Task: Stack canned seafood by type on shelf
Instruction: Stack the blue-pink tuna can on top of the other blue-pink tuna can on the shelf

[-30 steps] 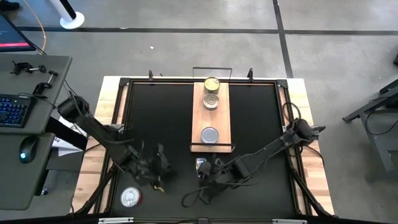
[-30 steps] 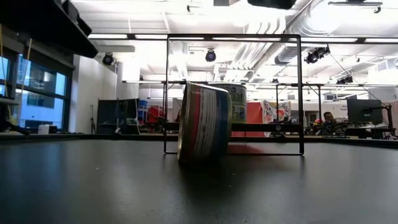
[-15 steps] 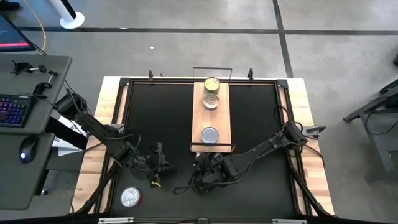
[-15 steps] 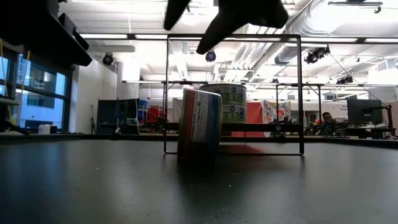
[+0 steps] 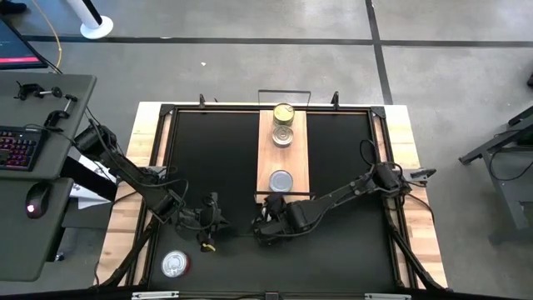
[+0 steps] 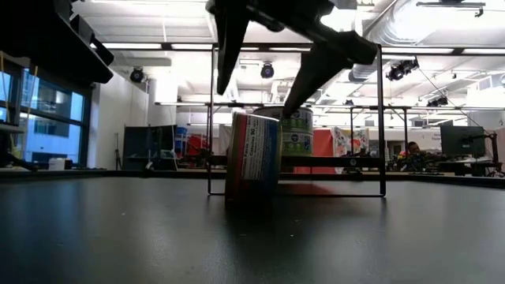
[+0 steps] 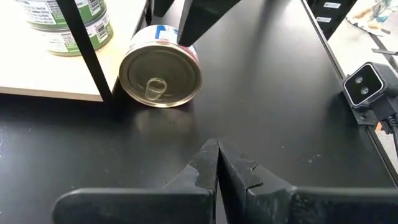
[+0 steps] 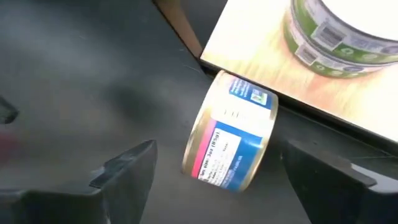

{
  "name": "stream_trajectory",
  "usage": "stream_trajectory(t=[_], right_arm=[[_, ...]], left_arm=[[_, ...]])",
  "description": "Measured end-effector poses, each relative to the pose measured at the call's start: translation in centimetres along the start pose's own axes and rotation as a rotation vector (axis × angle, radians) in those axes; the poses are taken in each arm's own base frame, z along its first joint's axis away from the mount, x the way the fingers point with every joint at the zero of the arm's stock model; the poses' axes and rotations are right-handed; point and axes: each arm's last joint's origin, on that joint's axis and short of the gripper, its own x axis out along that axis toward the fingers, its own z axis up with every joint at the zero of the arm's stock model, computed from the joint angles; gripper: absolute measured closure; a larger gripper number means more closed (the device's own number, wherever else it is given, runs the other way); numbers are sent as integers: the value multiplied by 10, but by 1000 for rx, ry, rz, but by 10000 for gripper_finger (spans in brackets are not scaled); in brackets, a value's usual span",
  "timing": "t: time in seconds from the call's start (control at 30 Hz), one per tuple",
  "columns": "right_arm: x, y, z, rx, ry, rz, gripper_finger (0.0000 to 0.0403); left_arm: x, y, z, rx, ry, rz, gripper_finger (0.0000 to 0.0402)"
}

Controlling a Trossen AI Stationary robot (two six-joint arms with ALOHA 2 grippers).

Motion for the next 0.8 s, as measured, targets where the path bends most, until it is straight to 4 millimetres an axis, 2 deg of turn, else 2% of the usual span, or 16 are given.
stream_trajectory(t=[0.13, 0.5, 0.67, 0.8], right_arm=[[7, 0, 2, 12, 17, -17, 68], [30, -2, -9, 9, 58, -80, 72], [27, -1, -8, 20, 75, -68, 106], [26, -2, -9, 17, 86, -69, 154]], left_arm=[[0, 0, 0, -7, 0, 0, 402], [0, 0, 0, -25, -2, 4, 402], [0, 1, 0, -26, -7, 15, 402], [1, 2, 1, -29, -8, 19, 402]])
